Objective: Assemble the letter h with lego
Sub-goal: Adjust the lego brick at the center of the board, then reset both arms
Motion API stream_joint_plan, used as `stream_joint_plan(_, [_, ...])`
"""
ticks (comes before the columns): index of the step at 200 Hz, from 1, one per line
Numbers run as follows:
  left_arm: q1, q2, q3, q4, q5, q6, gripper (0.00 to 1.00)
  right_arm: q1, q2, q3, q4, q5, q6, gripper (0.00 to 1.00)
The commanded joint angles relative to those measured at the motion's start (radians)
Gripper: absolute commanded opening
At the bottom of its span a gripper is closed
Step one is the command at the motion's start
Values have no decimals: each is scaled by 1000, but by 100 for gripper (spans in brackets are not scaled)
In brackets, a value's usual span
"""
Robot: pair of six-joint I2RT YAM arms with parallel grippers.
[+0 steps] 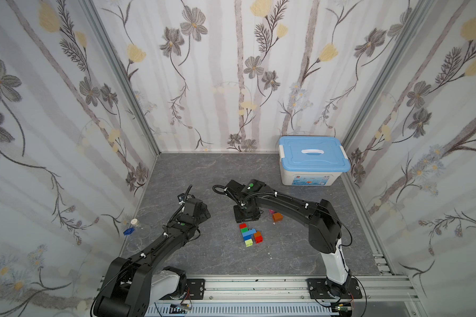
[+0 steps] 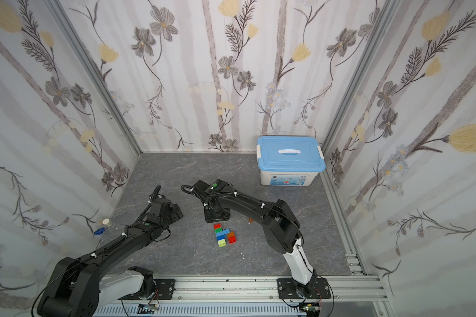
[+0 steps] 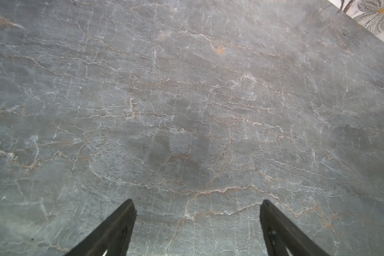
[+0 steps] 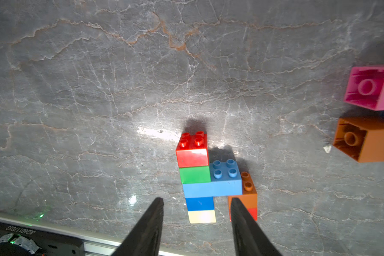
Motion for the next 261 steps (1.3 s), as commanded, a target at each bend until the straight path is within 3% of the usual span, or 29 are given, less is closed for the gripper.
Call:
stream_joint_plan(1, [1,13,5,24,-3,0,90,2,-70,-80,10,53,-57,53])
stream_joint_plan(47, [0,38,9,45,-16,5,91,81,-199,-294,56,136,-73,75])
stream_joint_plan(58, [1,38,8,50,-19,8,91,98,-204,-327,59,158,-46,91])
stream_joint_plan(69, [0,37,8,53,-23,11,91,109,-208,-361,79,159,-26,99])
stream_joint_plan(113, [0,42,-10,86,14,17,91,112,-239,-438,159,169,16,99])
stream_joint_plan(127, [-7,32,-13,99,45,45,90,102,-311,-490,223,217,29,98])
stream_joint_plan(132, [-13,18,-21,110,44,57,99,95,-356,-525,264,223,28,97])
stream_joint_plan(143, [-33,-28,-45,137,32,92,100,72,-466,-598,351,247,22,95])
stream_joint_plan(159, [-92,-109,-55,135,-43,158,100,69,-629,-669,407,417,-21,95])
stream_joint_plan(177, [-230,-184,-25,88,-206,269,100,68,-776,-710,427,644,-88,99])
stream_joint_plan(203, [-359,-225,-32,136,-377,351,100,48,-913,-838,643,858,-343,99])
stream_joint_plan(219, [-361,-230,-19,102,-462,299,100,-9,-944,-935,772,896,-517,99])
stream_joint_plan(235, [-363,-243,5,44,-546,264,100,-171,-951,-976,781,909,-522,99])
stream_joint_plan(251, [-361,-261,0,54,-611,284,100,-349,-987,-1078,903,799,-534,99])
stream_joint_plan(261, [-360,-274,-10,88,-638,361,100,-454,-1022,-1174,1031,703,-561,99])
